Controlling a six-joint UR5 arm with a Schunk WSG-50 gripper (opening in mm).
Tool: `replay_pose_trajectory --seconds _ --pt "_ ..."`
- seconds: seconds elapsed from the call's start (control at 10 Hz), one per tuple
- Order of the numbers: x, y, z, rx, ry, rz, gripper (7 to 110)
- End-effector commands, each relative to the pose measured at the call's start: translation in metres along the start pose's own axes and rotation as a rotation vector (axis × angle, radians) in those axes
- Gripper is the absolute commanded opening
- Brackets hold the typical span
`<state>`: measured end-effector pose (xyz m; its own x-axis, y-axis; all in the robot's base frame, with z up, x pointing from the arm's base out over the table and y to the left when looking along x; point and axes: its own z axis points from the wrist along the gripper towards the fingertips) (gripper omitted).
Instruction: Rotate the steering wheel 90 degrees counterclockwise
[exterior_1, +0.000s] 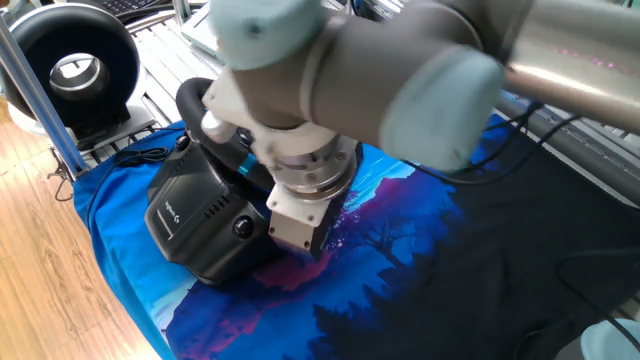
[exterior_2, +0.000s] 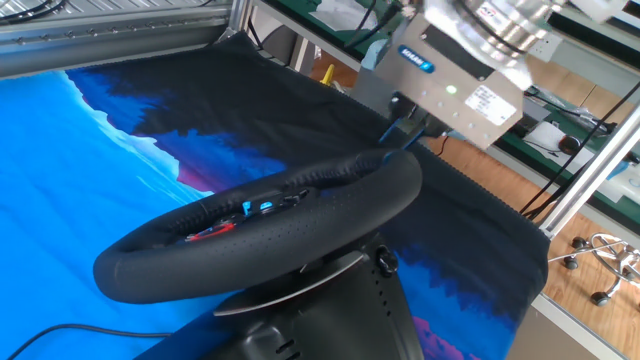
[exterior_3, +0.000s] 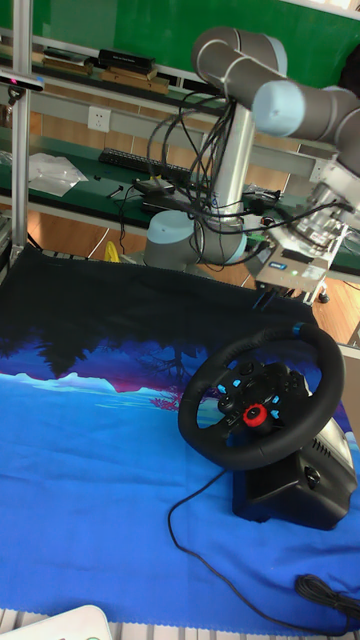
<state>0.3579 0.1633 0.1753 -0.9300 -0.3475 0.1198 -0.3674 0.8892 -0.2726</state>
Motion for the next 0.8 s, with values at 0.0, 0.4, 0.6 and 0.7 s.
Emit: replay_pose_trajectory --seconds 0.0,0.4,0.6,0.7 --pt "-0.002 0.019 -0.022 0.003 0.030 0.046 7" --pt "0.032 0.048 -0.028 -0.115 0.181 0.084 7" --pt "0.035 0.082 -0.038 -0.244 0.198 0.128 7" --pt "0.038 0.084 -0.044 -0.250 0.197 0.146 7"
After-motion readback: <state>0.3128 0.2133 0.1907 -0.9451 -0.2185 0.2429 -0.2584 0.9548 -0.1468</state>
